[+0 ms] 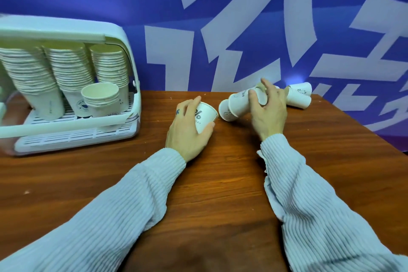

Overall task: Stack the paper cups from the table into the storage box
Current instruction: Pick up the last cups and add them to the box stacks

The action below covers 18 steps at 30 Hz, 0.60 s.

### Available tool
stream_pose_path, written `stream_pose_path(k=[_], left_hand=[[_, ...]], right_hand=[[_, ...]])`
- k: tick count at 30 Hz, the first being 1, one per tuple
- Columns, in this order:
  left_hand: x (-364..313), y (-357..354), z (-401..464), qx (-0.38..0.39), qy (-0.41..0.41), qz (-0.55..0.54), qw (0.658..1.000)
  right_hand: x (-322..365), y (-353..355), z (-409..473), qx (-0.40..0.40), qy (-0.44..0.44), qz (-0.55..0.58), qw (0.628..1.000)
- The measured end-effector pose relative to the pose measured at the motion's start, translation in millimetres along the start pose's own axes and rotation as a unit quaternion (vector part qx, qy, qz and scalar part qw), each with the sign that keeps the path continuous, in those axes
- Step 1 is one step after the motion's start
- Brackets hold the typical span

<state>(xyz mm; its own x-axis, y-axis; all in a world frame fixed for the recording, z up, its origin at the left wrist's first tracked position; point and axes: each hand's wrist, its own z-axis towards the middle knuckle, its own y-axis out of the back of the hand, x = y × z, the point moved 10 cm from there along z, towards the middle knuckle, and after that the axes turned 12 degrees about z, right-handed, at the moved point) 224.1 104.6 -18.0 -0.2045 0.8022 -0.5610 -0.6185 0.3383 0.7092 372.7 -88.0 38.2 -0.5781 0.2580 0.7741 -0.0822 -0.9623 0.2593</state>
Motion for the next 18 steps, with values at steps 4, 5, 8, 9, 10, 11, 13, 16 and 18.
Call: stream_pose_path(k=[4,5,8,9,10,11,13,16,18], left_hand=[[14.5,28.2,-5.0,-0.051,0.084,-0.083,0.992],[19.2,34.9,-6.9,-0.066,0.1,-0.093,0.988],[27.6,52.2,-13.2,-0.096,0.116,-0.09,0.984],[29.8,56.2,-14.8,-0.101,0.12,-0.087,0.984],[32.4,59.5,-15.8,-0.105,0.124,-0.087,0.983],[34.7,62.4,-16.5,-0.11,0.126,-0.091,0.982],[37.5,68.2,-16.9,-0.122,0.123,-0.104,0.979],[39.7,78.7,-16.4,-0.144,0.112,-0.138,0.973],[39.8,92.1,-17.9,-0.166,0.104,-0.158,0.968]], right_hand=[[2.5,-11.3,-21.4,-0.012,-0.074,0.115,0.991],[6.4,-9.6,-23.9,-0.023,-0.074,0.118,0.99],[18.3,6.7,-28.0,-0.1,-0.065,0.133,0.984],[24.7,12.4,-30.0,-0.127,-0.054,0.147,0.979],[29.3,15.6,-31.7,-0.146,-0.046,0.171,0.973],[32.8,15.6,-33.7,-0.153,-0.045,0.207,0.965],[35.1,1.8,-36.8,-0.124,-0.077,0.286,0.947],[54.2,-56.4,-51.7,0.057,-0.149,0.39,0.907],[81.9,-88.2,-69.6,0.185,-0.136,0.411,0.883]])
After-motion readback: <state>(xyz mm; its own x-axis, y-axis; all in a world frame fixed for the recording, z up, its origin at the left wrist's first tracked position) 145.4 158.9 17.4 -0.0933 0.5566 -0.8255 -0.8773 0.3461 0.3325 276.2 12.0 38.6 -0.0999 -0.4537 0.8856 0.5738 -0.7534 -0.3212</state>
